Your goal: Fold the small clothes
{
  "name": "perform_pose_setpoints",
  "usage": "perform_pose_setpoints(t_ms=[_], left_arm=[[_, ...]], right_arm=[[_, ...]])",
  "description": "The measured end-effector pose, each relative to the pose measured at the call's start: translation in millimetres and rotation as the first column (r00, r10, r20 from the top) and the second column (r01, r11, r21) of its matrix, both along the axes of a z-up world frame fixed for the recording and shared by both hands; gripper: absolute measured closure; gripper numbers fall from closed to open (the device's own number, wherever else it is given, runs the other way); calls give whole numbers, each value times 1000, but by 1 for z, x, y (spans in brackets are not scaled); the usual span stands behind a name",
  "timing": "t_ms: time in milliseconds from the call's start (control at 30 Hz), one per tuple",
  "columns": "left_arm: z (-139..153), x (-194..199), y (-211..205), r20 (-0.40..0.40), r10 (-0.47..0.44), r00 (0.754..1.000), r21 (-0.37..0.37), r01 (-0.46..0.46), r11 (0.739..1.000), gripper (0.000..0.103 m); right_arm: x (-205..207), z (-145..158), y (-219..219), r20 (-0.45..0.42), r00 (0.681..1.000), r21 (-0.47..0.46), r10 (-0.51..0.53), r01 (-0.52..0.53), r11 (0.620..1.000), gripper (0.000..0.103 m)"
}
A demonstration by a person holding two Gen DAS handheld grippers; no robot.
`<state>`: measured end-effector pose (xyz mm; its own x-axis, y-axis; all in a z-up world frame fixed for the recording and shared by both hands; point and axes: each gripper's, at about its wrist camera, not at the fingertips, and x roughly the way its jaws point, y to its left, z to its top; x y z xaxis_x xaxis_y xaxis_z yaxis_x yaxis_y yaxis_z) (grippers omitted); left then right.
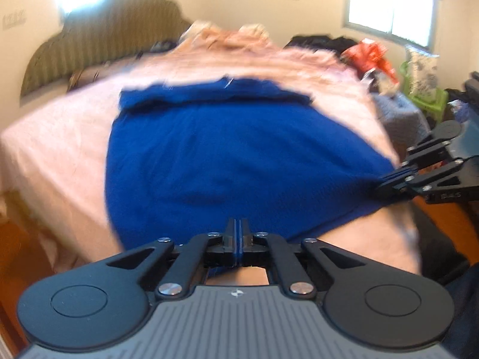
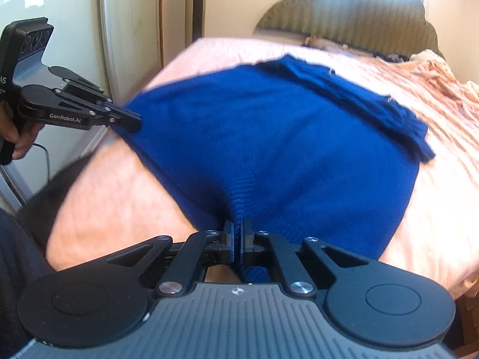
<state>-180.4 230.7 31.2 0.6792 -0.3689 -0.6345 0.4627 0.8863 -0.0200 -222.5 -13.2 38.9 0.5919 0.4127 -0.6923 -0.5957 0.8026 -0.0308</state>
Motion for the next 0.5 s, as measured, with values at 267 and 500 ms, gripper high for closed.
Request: perform_pose_setpoints(t_ms=[267, 500], left_arm=[[8, -4, 26, -38, 58, 998, -89, -61, 994, 82], [-8, 17, 96, -228, 250, 941, -451, -329, 829, 28]], right_arm=[[-7, 24, -14, 15, 999, 157, -36, 33, 987, 50], [21, 15, -98, -244, 907, 370, -344, 415, 831, 49]])
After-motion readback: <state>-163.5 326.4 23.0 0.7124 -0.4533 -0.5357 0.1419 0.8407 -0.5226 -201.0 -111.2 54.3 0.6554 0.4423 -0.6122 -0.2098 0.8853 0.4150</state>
